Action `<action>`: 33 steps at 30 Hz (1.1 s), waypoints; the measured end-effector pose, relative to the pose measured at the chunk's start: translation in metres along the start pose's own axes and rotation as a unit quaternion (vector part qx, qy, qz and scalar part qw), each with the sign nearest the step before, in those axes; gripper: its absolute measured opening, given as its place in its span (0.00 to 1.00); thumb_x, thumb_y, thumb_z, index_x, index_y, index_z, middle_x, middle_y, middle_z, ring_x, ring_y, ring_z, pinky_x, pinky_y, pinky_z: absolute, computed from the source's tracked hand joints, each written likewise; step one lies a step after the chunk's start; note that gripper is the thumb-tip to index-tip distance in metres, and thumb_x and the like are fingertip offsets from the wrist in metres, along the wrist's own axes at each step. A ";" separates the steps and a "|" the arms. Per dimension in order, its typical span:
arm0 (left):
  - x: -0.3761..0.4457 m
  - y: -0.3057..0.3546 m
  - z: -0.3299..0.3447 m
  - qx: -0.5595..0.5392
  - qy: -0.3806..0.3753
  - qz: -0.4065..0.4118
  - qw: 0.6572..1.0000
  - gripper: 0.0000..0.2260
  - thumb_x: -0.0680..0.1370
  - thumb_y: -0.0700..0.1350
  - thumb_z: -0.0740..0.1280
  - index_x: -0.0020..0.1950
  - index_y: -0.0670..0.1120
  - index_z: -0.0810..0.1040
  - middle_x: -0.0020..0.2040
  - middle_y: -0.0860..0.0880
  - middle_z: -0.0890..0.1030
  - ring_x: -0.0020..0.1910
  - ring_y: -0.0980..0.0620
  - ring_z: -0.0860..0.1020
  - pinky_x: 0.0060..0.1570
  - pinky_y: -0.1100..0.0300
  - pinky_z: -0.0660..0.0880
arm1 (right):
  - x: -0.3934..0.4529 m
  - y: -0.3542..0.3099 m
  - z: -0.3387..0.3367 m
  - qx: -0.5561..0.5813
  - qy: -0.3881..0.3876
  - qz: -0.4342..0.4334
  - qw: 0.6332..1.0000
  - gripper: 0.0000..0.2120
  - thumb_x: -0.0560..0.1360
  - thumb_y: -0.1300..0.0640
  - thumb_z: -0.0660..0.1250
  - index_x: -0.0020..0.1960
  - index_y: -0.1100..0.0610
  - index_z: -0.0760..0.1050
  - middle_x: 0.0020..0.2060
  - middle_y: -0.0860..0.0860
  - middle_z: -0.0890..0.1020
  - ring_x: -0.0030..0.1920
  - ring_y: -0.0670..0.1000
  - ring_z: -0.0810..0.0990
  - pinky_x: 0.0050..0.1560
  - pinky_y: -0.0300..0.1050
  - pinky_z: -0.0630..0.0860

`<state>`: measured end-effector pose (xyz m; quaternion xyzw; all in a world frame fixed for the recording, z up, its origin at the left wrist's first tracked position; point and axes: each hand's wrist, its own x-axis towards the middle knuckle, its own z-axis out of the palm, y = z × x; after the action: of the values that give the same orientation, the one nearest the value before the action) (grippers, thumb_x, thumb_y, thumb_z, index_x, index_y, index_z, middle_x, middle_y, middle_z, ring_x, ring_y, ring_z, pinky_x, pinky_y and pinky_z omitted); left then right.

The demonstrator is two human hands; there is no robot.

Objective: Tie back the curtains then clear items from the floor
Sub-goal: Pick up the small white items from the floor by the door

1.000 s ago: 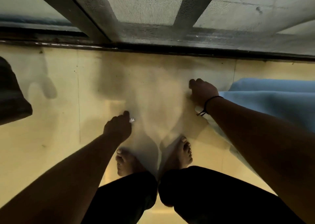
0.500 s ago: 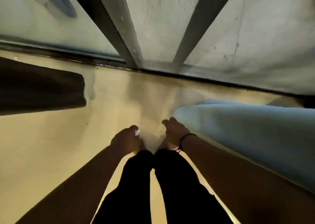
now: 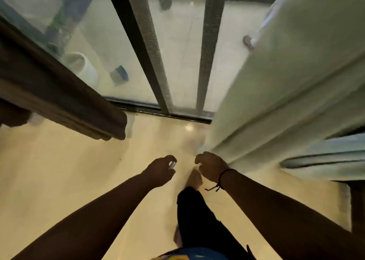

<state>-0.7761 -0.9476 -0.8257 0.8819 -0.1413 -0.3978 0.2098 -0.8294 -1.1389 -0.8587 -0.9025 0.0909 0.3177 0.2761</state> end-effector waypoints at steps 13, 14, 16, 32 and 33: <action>-0.167 0.211 0.149 -0.160 -0.075 0.077 0.981 0.09 0.75 0.37 0.67 0.54 0.45 0.74 0.41 0.45 0.76 0.28 0.51 0.75 0.21 0.70 0.66 | -0.303 0.135 -0.042 -0.040 0.128 0.021 0.991 0.14 0.77 0.58 0.59 0.61 0.52 0.74 0.58 0.55 0.75 0.60 0.57 0.74 0.59 0.47 0.71; -0.171 0.238 0.167 -0.157 -0.088 0.086 0.980 0.09 0.75 0.37 0.67 0.54 0.45 0.74 0.41 0.44 0.76 0.28 0.51 0.75 0.21 0.70 0.67 | -0.326 0.158 -0.043 -0.038 0.149 0.030 0.988 0.14 0.77 0.58 0.59 0.61 0.52 0.73 0.58 0.55 0.75 0.59 0.57 0.75 0.58 0.48 0.71; -0.171 0.290 0.210 -0.132 -0.105 0.109 0.980 0.10 0.75 0.38 0.69 0.54 0.45 0.75 0.41 0.43 0.77 0.26 0.54 0.75 0.21 0.70 0.66 | -0.374 0.211 -0.041 -0.025 0.177 0.058 0.982 0.14 0.77 0.58 0.59 0.61 0.52 0.74 0.58 0.55 0.75 0.59 0.57 0.75 0.57 0.47 0.71; -0.219 0.633 0.545 0.042 -0.235 0.280 0.930 0.09 0.72 0.44 0.72 0.50 0.50 0.76 0.41 0.52 0.78 0.40 0.52 0.78 0.35 0.65 0.72 | -0.717 0.624 -0.030 0.113 0.283 0.328 0.894 0.14 0.74 0.61 0.60 0.57 0.56 0.77 0.57 0.55 0.79 0.59 0.56 0.76 0.55 0.44 0.71; -0.213 0.645 0.554 0.047 -0.232 0.279 0.931 0.10 0.71 0.45 0.72 0.50 0.51 0.76 0.40 0.52 0.79 0.40 0.51 0.78 0.36 0.63 0.73 | -0.720 0.635 -0.031 0.117 0.285 0.333 0.891 0.13 0.74 0.61 0.60 0.57 0.56 0.76 0.57 0.55 0.79 0.59 0.56 0.76 0.55 0.44 0.71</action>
<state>-1.3878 -1.5643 -0.7069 0.6988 -0.4451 -0.5097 0.2319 -1.5917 -1.6924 -0.6690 -0.8326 0.4970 0.1075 0.2198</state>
